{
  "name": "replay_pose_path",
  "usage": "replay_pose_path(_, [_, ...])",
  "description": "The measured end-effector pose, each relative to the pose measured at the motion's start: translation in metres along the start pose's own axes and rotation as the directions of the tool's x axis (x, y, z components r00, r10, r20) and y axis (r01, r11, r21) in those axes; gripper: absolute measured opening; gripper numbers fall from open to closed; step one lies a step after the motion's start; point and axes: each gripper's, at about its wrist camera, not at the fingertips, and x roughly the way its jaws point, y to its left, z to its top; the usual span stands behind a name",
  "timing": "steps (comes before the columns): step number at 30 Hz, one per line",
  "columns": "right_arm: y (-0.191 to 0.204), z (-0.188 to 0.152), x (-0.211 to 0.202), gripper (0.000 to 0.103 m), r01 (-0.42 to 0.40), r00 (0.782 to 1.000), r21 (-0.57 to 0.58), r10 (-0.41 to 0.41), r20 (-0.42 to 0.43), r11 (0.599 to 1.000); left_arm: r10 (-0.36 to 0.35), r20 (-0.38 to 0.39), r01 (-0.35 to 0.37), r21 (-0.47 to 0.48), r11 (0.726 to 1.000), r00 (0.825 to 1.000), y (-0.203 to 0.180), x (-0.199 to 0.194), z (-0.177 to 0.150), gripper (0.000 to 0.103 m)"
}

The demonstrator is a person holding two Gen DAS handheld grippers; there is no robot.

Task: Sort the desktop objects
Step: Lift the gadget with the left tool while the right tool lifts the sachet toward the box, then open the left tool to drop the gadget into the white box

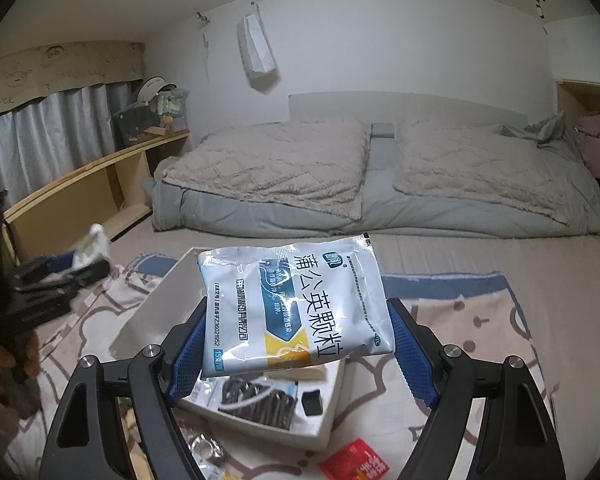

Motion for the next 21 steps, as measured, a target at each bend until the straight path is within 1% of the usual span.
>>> replay_pose_path(5, [0.006, 0.008, 0.008, 0.083, 0.008, 1.000, -0.002, -0.008, -0.026, 1.000, -0.007, -0.033, 0.005, -0.065, 0.998, 0.999, -0.007, 0.031, -0.003, 0.065])
replay_pose_path(8, [0.008, 0.011, 0.015, 0.083, 0.013, 0.999, 0.010, -0.013, -0.051, 1.000, -0.014, -0.071, 0.006, -0.102, 0.995, 0.997, -0.008, 0.052, -0.009, 0.065])
replay_pose_path(13, [0.011, 0.012, 0.028, 0.083, 0.026, 0.995, 0.036, -0.022, -0.093, 0.999, -0.026, -0.123, 0.010, -0.130, 0.991, 0.992, -0.012, 0.082, -0.015, 0.065])
replay_pose_path(17, [0.013, 0.006, 0.036, 0.083, 0.029, 0.992, 0.071, -0.019, -0.128, 0.997, -0.044, -0.166, 0.018, -0.153, 0.988, 0.985, -0.014, 0.104, -0.017, 0.065])
replay_pose_path(21, [0.014, -0.005, 0.038, 0.083, 0.030, 0.988, 0.086, -0.017, -0.153, 0.996, -0.051, -0.183, 0.018, -0.178, 0.984, 0.982, -0.012, 0.119, -0.014, 0.065])
